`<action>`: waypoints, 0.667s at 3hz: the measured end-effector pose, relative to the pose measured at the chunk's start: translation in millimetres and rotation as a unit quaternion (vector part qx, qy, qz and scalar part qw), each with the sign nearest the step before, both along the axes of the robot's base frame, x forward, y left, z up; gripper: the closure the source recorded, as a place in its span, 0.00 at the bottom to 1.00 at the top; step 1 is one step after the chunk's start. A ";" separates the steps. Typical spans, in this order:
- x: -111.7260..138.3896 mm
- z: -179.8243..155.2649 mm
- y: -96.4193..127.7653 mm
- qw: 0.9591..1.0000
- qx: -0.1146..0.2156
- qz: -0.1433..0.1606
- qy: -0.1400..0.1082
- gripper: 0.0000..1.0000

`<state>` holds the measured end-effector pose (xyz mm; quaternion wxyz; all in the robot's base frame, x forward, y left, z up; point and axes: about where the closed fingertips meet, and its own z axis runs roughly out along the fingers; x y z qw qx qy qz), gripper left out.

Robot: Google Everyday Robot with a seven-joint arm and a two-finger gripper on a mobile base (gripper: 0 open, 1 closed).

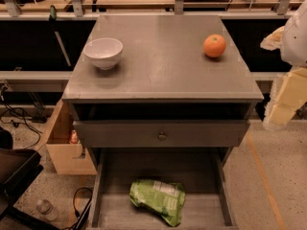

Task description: Pick green rice chip bag from middle drawer and place on counter

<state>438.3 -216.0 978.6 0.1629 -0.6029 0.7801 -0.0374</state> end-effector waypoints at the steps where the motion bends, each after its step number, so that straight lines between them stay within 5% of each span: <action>1: 0.0 0.0 0.0 1.000 0.000 0.000 0.000 0.00; 2: 0.7 -16.2 4.1 1.000 0.013 -0.001 -0.007 0.00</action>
Offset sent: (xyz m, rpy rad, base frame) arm 0.0120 0.0669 -0.2883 0.4816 -0.2290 -0.0406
